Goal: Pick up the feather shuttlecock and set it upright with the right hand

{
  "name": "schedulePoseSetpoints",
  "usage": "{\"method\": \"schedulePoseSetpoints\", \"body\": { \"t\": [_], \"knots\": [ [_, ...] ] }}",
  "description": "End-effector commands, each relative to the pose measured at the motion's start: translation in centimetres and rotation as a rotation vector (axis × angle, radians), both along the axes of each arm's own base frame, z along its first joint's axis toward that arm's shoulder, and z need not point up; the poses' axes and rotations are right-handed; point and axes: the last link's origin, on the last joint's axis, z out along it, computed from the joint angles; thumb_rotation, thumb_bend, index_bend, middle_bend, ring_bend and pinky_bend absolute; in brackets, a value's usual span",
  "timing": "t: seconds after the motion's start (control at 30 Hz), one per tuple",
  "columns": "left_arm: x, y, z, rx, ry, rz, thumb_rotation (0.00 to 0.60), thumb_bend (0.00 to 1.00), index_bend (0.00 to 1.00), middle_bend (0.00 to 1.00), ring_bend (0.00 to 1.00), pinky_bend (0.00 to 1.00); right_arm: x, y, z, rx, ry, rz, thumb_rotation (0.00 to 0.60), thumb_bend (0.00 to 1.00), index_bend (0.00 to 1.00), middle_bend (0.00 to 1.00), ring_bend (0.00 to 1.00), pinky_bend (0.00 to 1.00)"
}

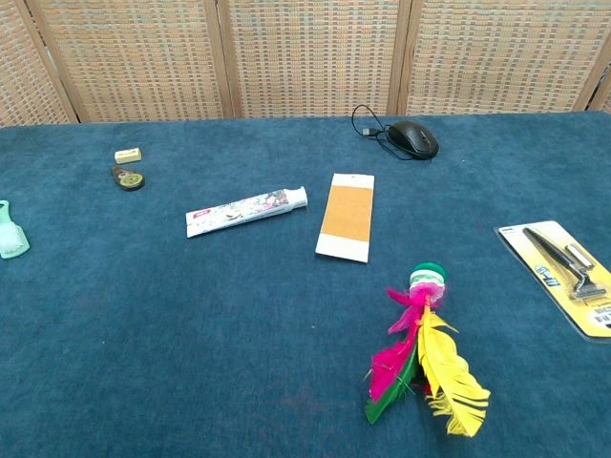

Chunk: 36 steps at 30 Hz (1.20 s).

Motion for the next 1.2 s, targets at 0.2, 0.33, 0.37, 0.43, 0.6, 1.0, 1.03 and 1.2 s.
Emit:
{"method": "schedulePoseSetpoints", "body": {
  "t": [0.2, 0.33, 0.37, 0.43, 0.6, 1.0, 1.03, 1.2],
  "knots": [
    [0.0, 0.1, -0.2, -0.008, -0.002, -0.008, 0.600, 0.00, 0.00, 0.00, 0.00, 0.00, 0.6, 0.0, -0.8, 0.052, -0.014, 0.035, 0.600, 0.00, 0.00, 0.00, 0.00, 0.00],
    [0.0, 0.2, -0.2, -0.009, -0.004, -0.005, 0.600, 0.00, 0.00, 0.00, 0.00, 0.00, 1.2, -0.3, -1.8, 0.125, -0.033, 0.086, 0.600, 0.00, 0.03, 0.00, 0.00, 0.00],
    [0.0, 0.3, -0.2, -0.007, -0.002, -0.007, 0.600, 0.00, 0.00, 0.00, 0.00, 0.00, 1.6, -0.6, -2.2, 0.153, -0.031, 0.115, 0.600, 0.00, 0.05, 0.00, 0.00, 0.00],
    [0.1, 0.4, -0.2, -0.003, 0.001, -0.008, 0.600, 0.00, 0.00, 0.00, 0.00, 0.00, 2.3, -1.4, -3.0, 0.210, -0.012, 0.192, 0.600, 0.00, 0.10, 0.00, 0.00, 0.02],
    [-0.1, 0.8, -0.5, -0.006, 0.008, 0.014, 0.600, 0.00, 0.00, 0.00, 0.00, 0.00, 5.7, -4.4, -6.4, 0.429, 0.022, 0.415, 0.600, 0.00, 0.17, 0.00, 0.00, 0.08],
    [-0.4, 1.4, -1.0, -0.005, 0.028, 0.055, 0.600, 0.00, 0.00, 0.00, 0.00, 0.00, 11.8, -8.8, -14.6, 0.721, 0.216, 0.610, 0.600, 0.00, 0.30, 0.01, 0.00, 0.12],
    [-0.4, 1.4, -1.0, -0.005, 0.028, 0.058, 0.600, 0.00, 0.00, 0.00, 0.00, 0.00, 12.0, -9.0, -15.0, 0.731, 0.230, 0.614, 0.600, 0.00, 0.30, 0.01, 0.00, 0.12],
    [-0.7, 1.8, -1.1, -0.018, 0.035, 0.073, 0.600, 0.00, 0.00, 0.00, 0.00, 0.00, 13.4, -9.1, -17.5, 0.788, 0.252, 0.617, 0.600, 0.00, 0.31, 0.01, 0.00, 0.12]
  ]
}}
